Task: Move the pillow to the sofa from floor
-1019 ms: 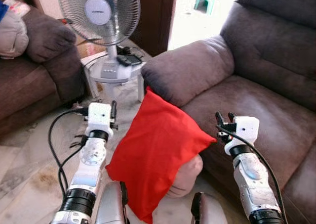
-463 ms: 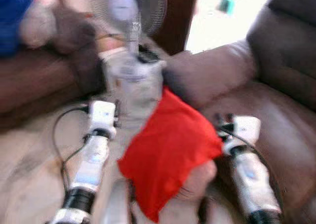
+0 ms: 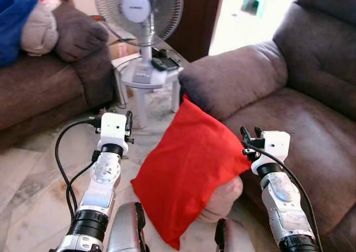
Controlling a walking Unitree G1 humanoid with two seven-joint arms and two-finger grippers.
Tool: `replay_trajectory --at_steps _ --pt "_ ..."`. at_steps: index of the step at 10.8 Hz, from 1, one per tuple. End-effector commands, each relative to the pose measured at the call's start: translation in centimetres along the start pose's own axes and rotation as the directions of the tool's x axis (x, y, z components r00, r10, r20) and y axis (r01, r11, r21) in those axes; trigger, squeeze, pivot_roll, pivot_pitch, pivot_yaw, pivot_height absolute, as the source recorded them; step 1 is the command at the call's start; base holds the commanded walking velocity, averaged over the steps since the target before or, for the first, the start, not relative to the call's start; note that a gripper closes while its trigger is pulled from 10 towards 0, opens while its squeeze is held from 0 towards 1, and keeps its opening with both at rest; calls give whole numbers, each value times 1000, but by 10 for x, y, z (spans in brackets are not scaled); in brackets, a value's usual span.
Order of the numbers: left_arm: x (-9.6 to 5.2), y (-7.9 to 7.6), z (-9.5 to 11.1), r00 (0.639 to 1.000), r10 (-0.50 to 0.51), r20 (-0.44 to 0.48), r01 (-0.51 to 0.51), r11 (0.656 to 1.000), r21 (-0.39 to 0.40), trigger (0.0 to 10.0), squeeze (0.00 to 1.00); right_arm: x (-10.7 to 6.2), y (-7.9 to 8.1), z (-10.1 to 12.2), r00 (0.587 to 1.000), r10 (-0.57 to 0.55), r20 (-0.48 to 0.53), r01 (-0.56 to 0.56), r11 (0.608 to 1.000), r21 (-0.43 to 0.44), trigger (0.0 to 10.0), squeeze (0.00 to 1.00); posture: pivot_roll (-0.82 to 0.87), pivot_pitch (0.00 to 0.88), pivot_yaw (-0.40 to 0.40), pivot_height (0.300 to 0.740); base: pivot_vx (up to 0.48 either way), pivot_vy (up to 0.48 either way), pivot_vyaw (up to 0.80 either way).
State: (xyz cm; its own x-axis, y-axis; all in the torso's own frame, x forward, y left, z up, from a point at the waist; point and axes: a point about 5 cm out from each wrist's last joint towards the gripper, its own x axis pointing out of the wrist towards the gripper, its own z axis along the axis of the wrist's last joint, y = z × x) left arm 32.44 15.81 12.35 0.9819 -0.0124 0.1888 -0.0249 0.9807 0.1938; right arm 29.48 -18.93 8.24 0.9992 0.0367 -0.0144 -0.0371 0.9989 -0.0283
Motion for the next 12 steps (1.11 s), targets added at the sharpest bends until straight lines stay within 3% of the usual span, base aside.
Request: replay_trajectory --at_steps 1,5,6,8,10,12 --pt "1 0 1 1000 -1 1 1 1000 5 10000 0 0 -3 0 1000 -12 -8 12 1000 8 10000 0 -5 0 -57 570 0 0 0" --pt "0 -1 -1 1000 -4 -13 4 1000 3 10000 0 0 0 -1 1000 8 -7 -8 1000 -22 10000 0 -4 0 -59 570 274 0 138" --pt "-5 -5 -8 999 -38 -21 38 999 3 10000 0 -3 -5 -7 999 -28 -16 29 999 19 10000 0 -2 0 -59 570 292 0 0" --pt "-19 -5 -24 997 -49 -64 51 998 22 10000 0 -17 -21 -32 990 -84 -113 83 996 -11 10000 0 -4 0 -59 570 287 0 0" --pt "-19 -5 -25 996 -51 -72 53 998 29 10000 0 -20 -24 -39 983 -111 -147 108 994 -26 10000 0 -7 0 -57 570 289 0 0" --pt "-14 -12 -20 991 -122 -50 124 992 20 10000 0 -16 -28 -38 979 -152 -139 149 988 -30 10000 0 -4 0 -56 570 144 0 0"
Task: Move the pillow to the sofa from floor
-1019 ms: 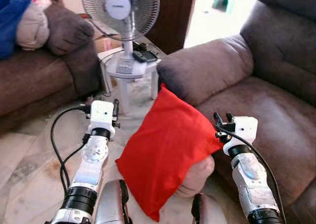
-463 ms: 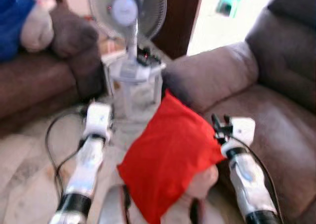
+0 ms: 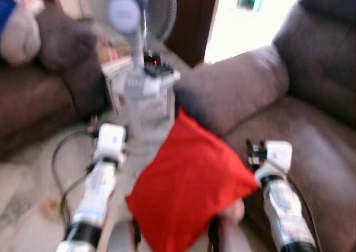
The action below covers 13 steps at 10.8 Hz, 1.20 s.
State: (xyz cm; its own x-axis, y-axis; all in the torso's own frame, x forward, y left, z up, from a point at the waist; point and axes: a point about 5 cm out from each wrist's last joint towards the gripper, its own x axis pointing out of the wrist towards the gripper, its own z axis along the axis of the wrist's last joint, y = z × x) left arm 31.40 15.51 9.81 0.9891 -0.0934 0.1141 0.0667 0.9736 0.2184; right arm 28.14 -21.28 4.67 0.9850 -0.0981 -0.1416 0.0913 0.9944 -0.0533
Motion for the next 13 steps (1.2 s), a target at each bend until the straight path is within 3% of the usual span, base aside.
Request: replay_trajectory --at_steps 1,4,5,6,8,11,13 --pt "1 -7 3 998 -60 10 60 998 5 10000 0 0 -9 -4 998 -56 -29 57 998 6 10000 0 -3 0 -54 570 0 0 0" --pt "4 -9 3 994 -102 -28 101 995 -19 10000 0 3 -21 -21 961 -167 -221 179 983 35 10000 0 6 0 -56 570 0 0 0" --pt "5 -9 4 992 -119 -30 119 993 -23 10000 0 4 -21 -30 928 -161 -337 195 978 69 10000 1000 7 0 -57 570 0 0 0" --pt "5 -8 5 992 -124 -36 123 992 -34 10000 0 5 -20 -35 904 -156 -397 195 979 60 10000 1000 8 2 -58 570 0 0 0" --pt "9 -3 9 990 -131 -49 129 991 -48 10000 0 12 -15 -39 861 -137 -490 224 967 122 10000 1000 24 29 -52 570 0 0 0" --pt "10 3 12 990 -133 -55 130 990 -58 10000 0 24 -2 -30 845 -113 -523 236 956 173 10000 1000 38 38 -45 570 0 0 0" --pt "12 1 15 987 -150 -60 146 987 -70 10000 0 23 -8 -32 809 -147 -570 329 915 232 10000 1000 34 41 -39 570 0 0 0"
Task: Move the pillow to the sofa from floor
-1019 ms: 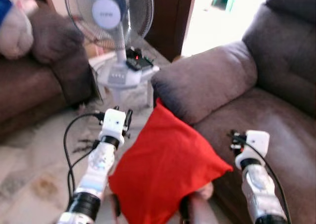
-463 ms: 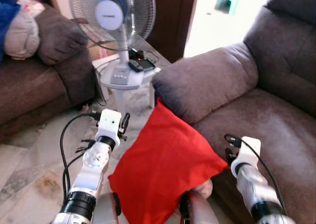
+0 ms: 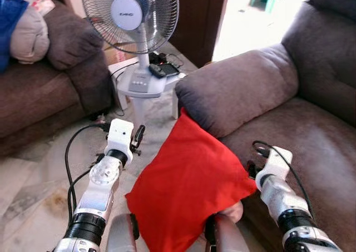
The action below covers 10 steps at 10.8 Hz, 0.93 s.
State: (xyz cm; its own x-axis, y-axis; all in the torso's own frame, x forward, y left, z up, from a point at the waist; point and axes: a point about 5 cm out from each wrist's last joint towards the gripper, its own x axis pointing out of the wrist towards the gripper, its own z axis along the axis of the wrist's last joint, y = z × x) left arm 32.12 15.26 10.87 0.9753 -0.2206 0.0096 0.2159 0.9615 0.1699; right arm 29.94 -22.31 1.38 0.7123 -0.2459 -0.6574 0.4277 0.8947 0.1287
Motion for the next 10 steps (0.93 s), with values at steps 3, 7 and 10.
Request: replay_trajectory --at_steps 3,7,10 --pt "3 -2 5 1000 -26 0 26 1000 -11 10000 0 -1 -18 -4 993 -106 -46 107 994 27 10000 0 25 41 -29 570 0 0 0" --pt "6 -9 8 999 -47 3 47 999 -10 10000 0 -4 -9 -9 990 -20 -137 59 956 286 10000 0 20 35 -37 570 0 0 0" --pt "4 -11 7 998 -57 -2 57 998 -6 10000 0 -8 5 -13 981 90 -171 -15 918 396 10000 0 17 30 -43 570 0 0 0"
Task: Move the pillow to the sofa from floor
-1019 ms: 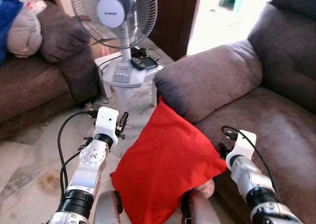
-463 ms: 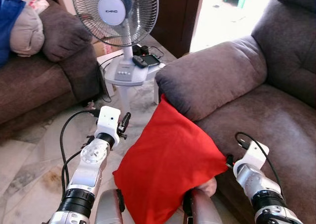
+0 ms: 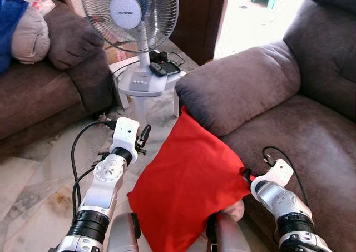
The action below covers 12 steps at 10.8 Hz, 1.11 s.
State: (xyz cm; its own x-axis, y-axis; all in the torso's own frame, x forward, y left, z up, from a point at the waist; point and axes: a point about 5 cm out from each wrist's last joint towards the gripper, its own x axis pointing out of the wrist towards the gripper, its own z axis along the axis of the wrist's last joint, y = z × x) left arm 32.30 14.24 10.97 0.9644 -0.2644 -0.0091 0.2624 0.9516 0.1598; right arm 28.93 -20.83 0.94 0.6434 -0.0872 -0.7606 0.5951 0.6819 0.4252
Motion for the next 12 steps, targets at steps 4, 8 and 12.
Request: replay_trajectory --at_steps 4,8,12 --pt "1 -7 3 999 -31 8 31 1000 4 10000 0 -4 -2 0 1000 -10 -1 10 1000 -24 10000 0 15 11 -43 570 0 0 0" --pt "-1 -15 2 998 -61 4 61 998 23 10000 0 -1 11 -1 999 37 35 -21 925 -380 10000 0 30 7 -41 570 0 0 0" --pt "-5 -13 0 998 -63 -9 63 998 32 10000 0 0 -1 1 995 -84 58 92 982 -167 10000 0 37 33 -41 570 0 0 0"
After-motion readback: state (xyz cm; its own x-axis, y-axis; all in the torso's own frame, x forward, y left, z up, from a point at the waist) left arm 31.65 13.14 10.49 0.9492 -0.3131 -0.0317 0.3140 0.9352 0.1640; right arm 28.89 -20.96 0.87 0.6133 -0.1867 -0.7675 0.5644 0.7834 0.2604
